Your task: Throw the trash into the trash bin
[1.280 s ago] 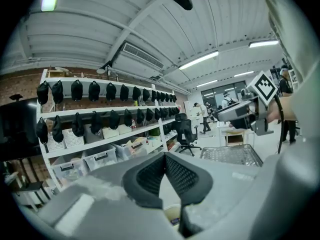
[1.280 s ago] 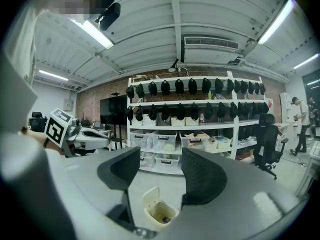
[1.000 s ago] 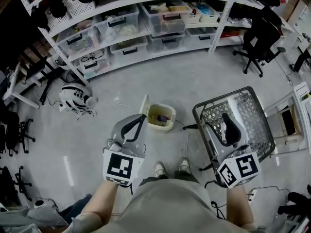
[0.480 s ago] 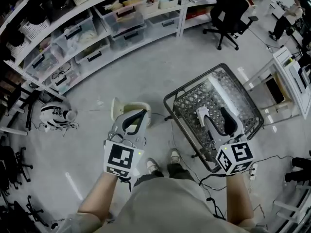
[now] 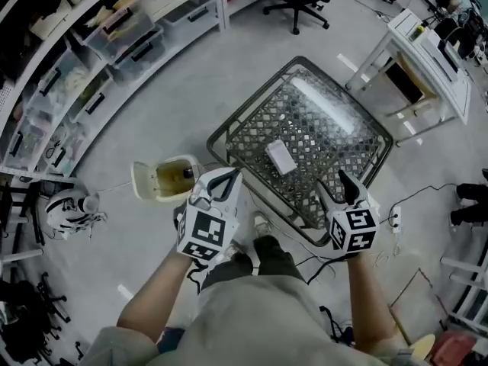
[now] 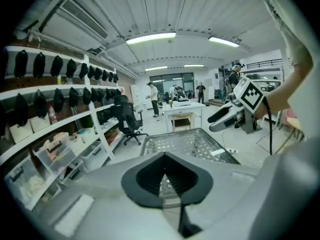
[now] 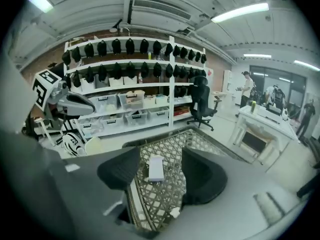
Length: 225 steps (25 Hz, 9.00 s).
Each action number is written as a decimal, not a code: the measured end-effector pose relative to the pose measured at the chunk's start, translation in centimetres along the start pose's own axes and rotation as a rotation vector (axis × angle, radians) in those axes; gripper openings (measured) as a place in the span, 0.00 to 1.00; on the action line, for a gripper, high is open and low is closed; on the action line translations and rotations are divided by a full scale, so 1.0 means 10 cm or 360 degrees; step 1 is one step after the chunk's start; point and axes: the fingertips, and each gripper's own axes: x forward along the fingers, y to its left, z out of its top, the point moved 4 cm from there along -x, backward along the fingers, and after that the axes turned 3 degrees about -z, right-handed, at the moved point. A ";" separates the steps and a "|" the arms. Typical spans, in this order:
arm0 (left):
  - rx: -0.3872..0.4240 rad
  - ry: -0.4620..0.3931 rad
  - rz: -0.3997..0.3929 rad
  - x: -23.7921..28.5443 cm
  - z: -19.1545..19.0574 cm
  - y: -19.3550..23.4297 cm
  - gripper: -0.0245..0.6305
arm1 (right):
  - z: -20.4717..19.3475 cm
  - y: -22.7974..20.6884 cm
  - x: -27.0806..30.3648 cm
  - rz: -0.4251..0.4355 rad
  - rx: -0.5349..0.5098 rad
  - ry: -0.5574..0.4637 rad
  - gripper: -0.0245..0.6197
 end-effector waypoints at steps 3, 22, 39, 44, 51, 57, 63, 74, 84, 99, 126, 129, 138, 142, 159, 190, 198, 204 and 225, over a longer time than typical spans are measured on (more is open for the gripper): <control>-0.0014 0.0058 -0.0127 0.32 -0.10 -0.20 0.04 | -0.41 -0.23 0.08 -0.0047 0.0093 0.0110 0.45; -0.0268 0.0503 -0.0438 1.32 -1.16 -0.76 0.04 | -2.35 -0.50 0.89 -0.0047 0.0216 0.0748 0.37; -0.0440 0.0520 -0.0270 1.12 -1.40 -0.46 0.04 | -1.87 -0.42 1.04 -0.0008 0.0168 0.0695 0.19; -0.0446 0.0434 -0.0096 0.72 -1.37 -0.09 0.04 | -1.08 -0.10 1.12 0.0099 0.0041 0.0480 0.19; -0.0548 0.0398 0.0295 -0.03 -1.67 0.49 0.04 | -0.05 0.82 1.45 0.0438 -0.0219 0.0234 0.19; -0.0601 0.0384 0.0558 -0.71 -1.99 0.95 0.04 | 0.33 1.88 1.74 0.0713 -0.0393 0.0176 0.19; -0.0823 0.0405 0.0852 -1.24 -2.60 1.25 0.04 | 0.30 2.95 2.16 0.1013 -0.0607 0.0220 0.19; -0.0958 0.0442 0.0960 -1.34 -3.73 1.50 0.04 | -0.52 4.14 3.06 0.1161 -0.0726 0.0394 0.19; -0.1025 0.0455 0.0954 -0.90 -4.71 1.36 0.04 | -1.68 4.50 3.95 0.1150 -0.0799 0.0516 0.19; -0.1100 0.0450 0.0972 -0.91 -4.97 1.18 0.04 | -2.03 4.49 4.08 0.1101 -0.0767 0.0552 0.32; -0.0632 0.0163 0.1083 -2.33 -1.74 1.31 0.04 | 1.27 3.40 1.12 0.1213 -0.0385 -0.0217 0.38; -0.0497 0.0114 0.1103 -2.49 -1.33 1.29 0.04 | 1.49 3.27 0.80 0.1202 -0.0324 -0.0299 0.38; -0.0211 -0.0045 0.1034 -2.73 -0.36 0.94 0.04 | 1.96 2.81 -0.27 0.1225 -0.0178 -0.0559 0.38; -0.0115 -0.0069 0.0985 -2.76 -0.11 0.84 0.04 | 2.05 2.65 -0.57 0.1171 -0.0252 -0.0648 0.40; -0.0053 -0.0169 0.0678 -1.77 0.30 0.94 0.04 | 1.81 1.42 -0.01 0.0624 -0.0175 -0.0548 0.42; -0.0490 0.0348 0.0038 0.69 -0.99 0.46 0.04 | -1.01 0.39 2.07 0.0235 0.0005 0.0599 0.55; -0.0567 0.0467 -0.0008 0.85 -1.38 0.35 0.04 | -1.42 0.35 2.33 0.0200 -0.0069 0.0755 0.56; -0.0605 0.0511 -0.0008 0.82 -1.54 0.33 0.04 | -1.54 0.35 2.41 0.0202 -0.0099 0.0842 0.51; -0.0816 0.0366 0.0573 -0.68 -1.84 1.51 0.04 | 0.41 2.01 2.43 0.0710 -0.0334 0.0414 0.50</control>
